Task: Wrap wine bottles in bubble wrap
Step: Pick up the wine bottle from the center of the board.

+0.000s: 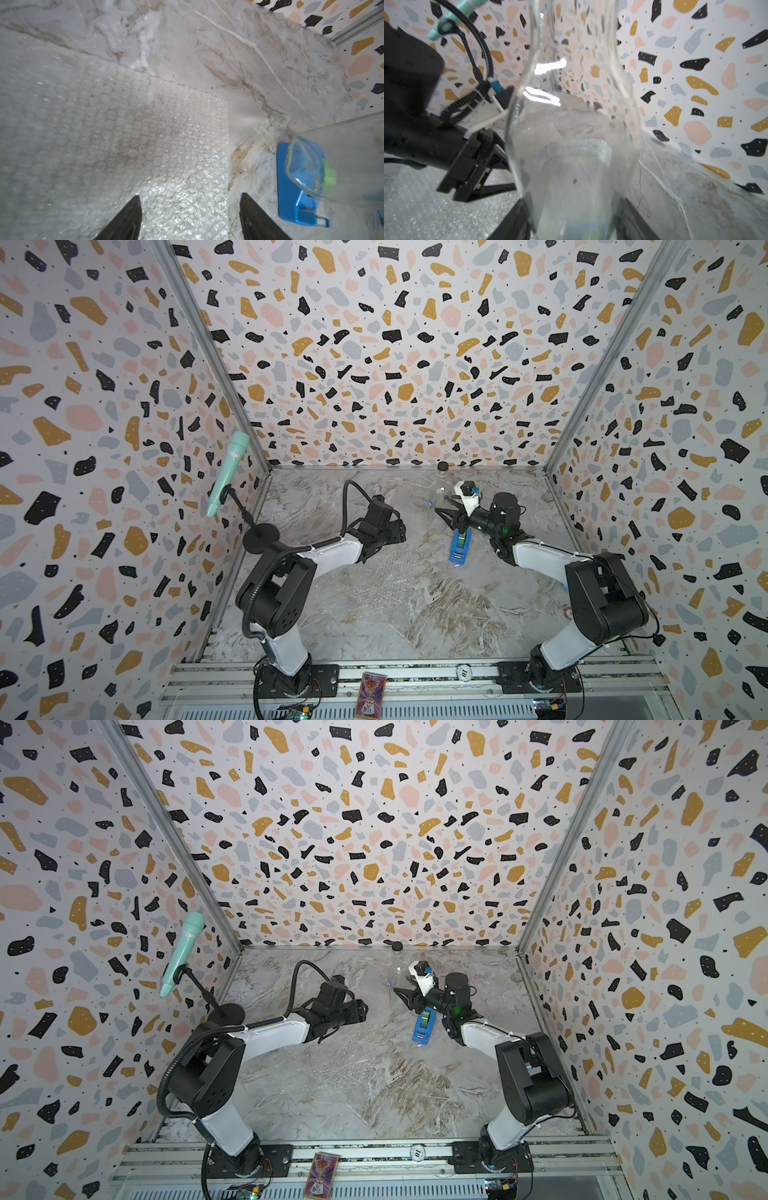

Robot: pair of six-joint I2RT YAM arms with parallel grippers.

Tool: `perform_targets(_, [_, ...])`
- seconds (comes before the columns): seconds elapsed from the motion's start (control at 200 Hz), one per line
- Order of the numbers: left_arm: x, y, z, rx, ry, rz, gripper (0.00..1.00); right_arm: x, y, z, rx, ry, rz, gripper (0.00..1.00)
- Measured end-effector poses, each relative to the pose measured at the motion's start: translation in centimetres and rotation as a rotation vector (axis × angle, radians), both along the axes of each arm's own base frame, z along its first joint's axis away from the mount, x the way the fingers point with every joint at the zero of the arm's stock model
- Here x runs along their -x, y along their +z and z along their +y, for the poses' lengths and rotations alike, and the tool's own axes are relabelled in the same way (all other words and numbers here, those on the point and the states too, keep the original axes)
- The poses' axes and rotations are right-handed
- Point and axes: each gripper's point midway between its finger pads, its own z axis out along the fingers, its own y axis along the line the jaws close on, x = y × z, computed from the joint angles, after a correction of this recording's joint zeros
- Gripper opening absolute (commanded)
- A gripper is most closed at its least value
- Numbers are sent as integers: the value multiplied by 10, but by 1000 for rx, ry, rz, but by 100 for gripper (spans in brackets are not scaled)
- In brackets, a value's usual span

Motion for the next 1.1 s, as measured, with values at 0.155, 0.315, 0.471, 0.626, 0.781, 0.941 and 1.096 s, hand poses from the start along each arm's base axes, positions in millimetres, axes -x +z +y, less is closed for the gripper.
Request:
perform_targets(0.155, [-3, 12, 66, -5, 118, -9, 73, 11, -1, 28, 99, 31, 58, 36])
perform_targets(0.315, [21, -27, 186, -102, 362, 121, 73, 34, -9, 48, 161, 66, 121, 35])
perform_targets(0.471, [78, -73, 253, -215, 500, 315, 73, 51, -21, 60, 204, 96, 169, 33])
perform_targets(0.626, [93, -81, 267, -252, 522, 362, 64, 56, -25, 64, 216, 105, 179, 33])
perform_targets(0.781, [97, -82, 265, -235, 525, 355, 47, 58, -15, 61, 213, 95, 160, 33])
perform_targets(0.941, [116, -81, 252, -167, 522, 358, 41, 61, -1, 55, 226, 80, 119, 33])
perform_targets(1.096, [136, -80, 225, -80, 506, 376, 41, 63, -3, 51, 266, 78, 141, 33])
